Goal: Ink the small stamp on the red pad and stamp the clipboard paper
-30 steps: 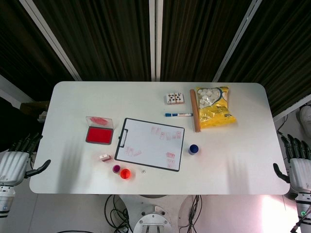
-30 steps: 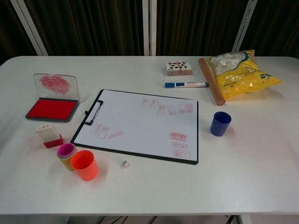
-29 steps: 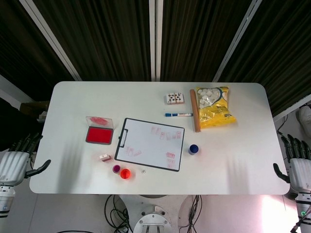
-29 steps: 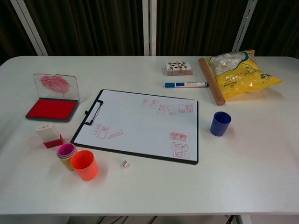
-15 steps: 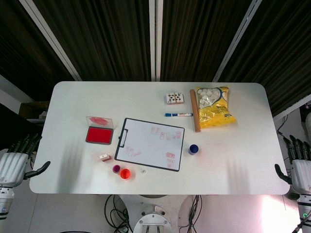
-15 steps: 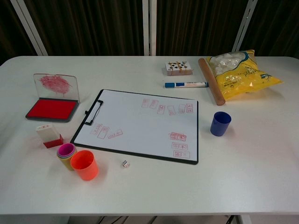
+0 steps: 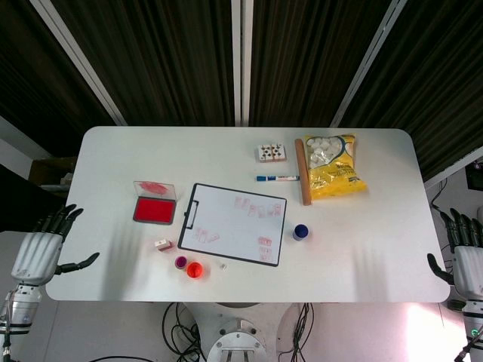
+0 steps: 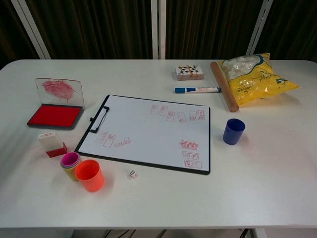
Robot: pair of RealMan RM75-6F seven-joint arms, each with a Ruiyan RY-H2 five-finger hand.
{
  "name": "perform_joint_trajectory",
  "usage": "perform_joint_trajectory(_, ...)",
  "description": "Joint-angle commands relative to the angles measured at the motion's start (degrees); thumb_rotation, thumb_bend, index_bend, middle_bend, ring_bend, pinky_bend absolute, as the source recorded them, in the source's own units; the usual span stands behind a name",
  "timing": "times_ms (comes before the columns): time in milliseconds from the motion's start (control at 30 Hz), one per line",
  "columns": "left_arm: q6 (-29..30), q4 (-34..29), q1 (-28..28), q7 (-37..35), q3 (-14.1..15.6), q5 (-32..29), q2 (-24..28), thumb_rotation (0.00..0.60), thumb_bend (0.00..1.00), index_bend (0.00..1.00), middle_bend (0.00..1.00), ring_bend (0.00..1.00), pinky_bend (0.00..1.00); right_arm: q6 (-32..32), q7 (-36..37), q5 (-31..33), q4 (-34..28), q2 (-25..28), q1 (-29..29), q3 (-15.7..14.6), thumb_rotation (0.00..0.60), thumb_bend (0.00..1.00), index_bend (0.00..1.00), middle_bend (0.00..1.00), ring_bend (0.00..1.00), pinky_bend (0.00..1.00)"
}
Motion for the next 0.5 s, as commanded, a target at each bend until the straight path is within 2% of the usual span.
perform_joint_trajectory(33, -4.12, -2.48, -2.86, 2.22, 0.16, 1.00, -0.83, 0.320, 0.11, 0.15, 0.10, 0.08, 0.20, -0.43, -0.42, 0.24, -0.41, 0.21, 0.15, -0.05, 0.600, 0.23, 0.00, 0.00, 0.00, 0.00)
perform_joint_trajectory(267, -11.88, -2.95, -8.28, 6.98, -1.09, -0.72, -6.83, 0.331, 0.11, 0.16, 0.14, 0.08, 0.20, 0.37, 0.13, -0.11, -0.23, -0.05, -0.34, -0.31, 0.600, 0.23, 0.00, 0.00, 0.00, 0.00)
perform_joint_trajectory(367, -13.59, -1.85, -9.52, 10.04, -1.75, -2.72, -9.82, 0.333, 0.12, 0.21, 0.21, 0.08, 0.20, 0.88, 0.91, 0.19, 0.13, 0.15, -0.76, -0.18, 0.600, 0.23, 0.00, 0.00, 0.00, 0.00)
perform_joint_trajectory(500, -15.12, -0.49, -10.68, 11.84, -2.19, -4.79, -12.94, 0.343, 0.12, 0.25, 0.24, 0.08, 0.20, 0.91, 1.70, 0.53, 0.88, 0.35, -1.09, -0.20, 0.600, 0.23, 0.00, 0.00, 0.00, 0.00)
